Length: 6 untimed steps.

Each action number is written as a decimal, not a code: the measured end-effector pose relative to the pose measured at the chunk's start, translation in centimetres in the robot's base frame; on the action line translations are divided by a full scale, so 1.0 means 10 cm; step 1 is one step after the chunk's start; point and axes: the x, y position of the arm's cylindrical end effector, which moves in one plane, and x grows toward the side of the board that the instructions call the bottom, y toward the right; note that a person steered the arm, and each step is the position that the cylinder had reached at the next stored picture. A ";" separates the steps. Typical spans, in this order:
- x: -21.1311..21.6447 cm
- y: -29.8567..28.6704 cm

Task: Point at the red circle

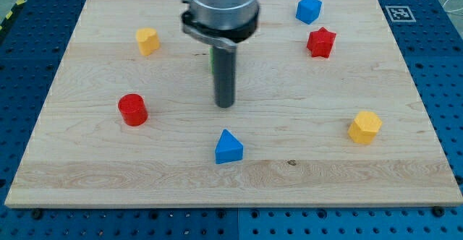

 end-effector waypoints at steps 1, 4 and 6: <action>-0.01 -0.55; -0.53 -1.35; 0.04 -1.52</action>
